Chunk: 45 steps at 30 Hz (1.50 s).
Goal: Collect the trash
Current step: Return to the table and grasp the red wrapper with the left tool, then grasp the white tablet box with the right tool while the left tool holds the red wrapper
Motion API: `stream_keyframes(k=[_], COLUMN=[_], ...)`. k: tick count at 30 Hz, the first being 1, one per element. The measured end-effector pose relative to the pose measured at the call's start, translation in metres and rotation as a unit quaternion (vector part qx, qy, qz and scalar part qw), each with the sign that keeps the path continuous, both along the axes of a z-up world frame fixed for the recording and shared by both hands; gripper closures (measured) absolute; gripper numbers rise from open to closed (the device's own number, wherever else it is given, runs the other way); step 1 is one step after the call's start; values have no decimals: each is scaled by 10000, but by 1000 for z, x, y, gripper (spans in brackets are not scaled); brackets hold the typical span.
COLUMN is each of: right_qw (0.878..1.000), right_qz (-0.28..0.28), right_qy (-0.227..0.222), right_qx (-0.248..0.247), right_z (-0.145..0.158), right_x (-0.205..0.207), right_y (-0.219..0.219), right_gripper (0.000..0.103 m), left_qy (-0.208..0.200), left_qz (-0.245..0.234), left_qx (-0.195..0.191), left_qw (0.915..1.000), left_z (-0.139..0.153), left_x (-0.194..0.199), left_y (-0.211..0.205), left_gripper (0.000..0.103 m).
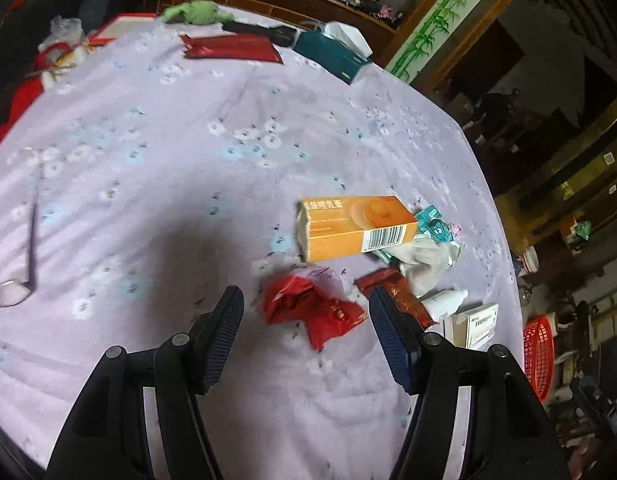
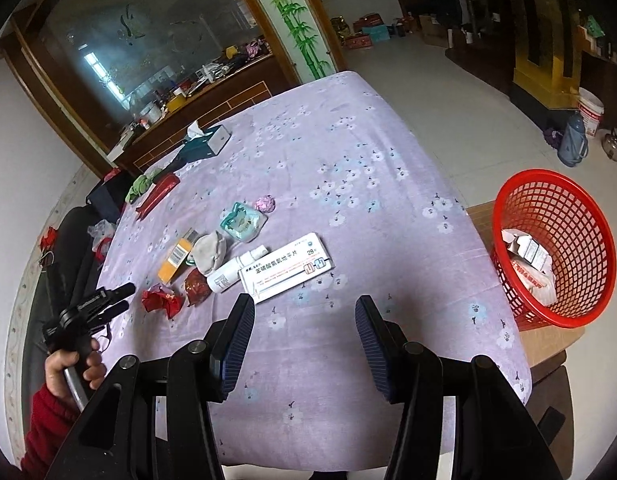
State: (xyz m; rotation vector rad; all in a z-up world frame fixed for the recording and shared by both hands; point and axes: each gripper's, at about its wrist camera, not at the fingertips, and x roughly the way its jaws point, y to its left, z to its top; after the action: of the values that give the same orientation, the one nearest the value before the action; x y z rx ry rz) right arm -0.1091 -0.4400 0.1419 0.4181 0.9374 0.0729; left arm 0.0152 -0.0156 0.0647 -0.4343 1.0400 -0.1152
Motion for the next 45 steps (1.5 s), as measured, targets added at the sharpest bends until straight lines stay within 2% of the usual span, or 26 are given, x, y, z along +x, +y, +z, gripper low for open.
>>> stream_keyframes(k=[5,6,8,9,11,12,23,27,30,33,37,42,45], right_qw=[10000,10000,9999,9998,9995,9994,9946,9915,9896,9847,9773,9616,9561], right_qz=[-54,-44,-19,3,74,120,929,1093,1219,1472,1796,2227,2411], right_qy=[58,75,120,143,257,281,446,616,710,876,1072,1451,1436], right_qx=[30,34,52,101,147,158,157,343,278,327,337,687,842], right_z=[-1,-2,-4,-6,-13,-16,-56,-80,-94,-105,-110,-109,-105], right_x=[2,4,10,15,25,31,135,171,187,188,170,120,100], right_y=[-3,-3,-5,-6,-5,-5,21,29,34,37,42,56,66], right_gripper=[47,47,47,47,47,47,47,47,47,47,47,47,47], left_qy=[194,203,204,189,145,117,-612,-781,-826,-852,-842,-841,-857], left_qz=[-187,-198,-313,-345,-386,-420,-577,-600,-652,-724,-774,-803,-810], left_qx=[-28,43,89,98,166,194,573,551,526,540,588,578,540], left_qw=[9996,9996,9993,9992,9990,9989,9948,9936,9931,9923,9917,9915,9916], left_z=[-23,-26,-31,-32,-33,-31,21,37,44,47,47,49,51], left_x=[16,17,18,17,15,12,-38,-55,-64,-71,-77,-78,-76], left_y=[-21,-24,-32,-36,-41,-43,-53,-59,-64,-70,-74,-73,-71], left_gripper=[39,43,60,72,84,86,87,87,87,87,87,87,87])
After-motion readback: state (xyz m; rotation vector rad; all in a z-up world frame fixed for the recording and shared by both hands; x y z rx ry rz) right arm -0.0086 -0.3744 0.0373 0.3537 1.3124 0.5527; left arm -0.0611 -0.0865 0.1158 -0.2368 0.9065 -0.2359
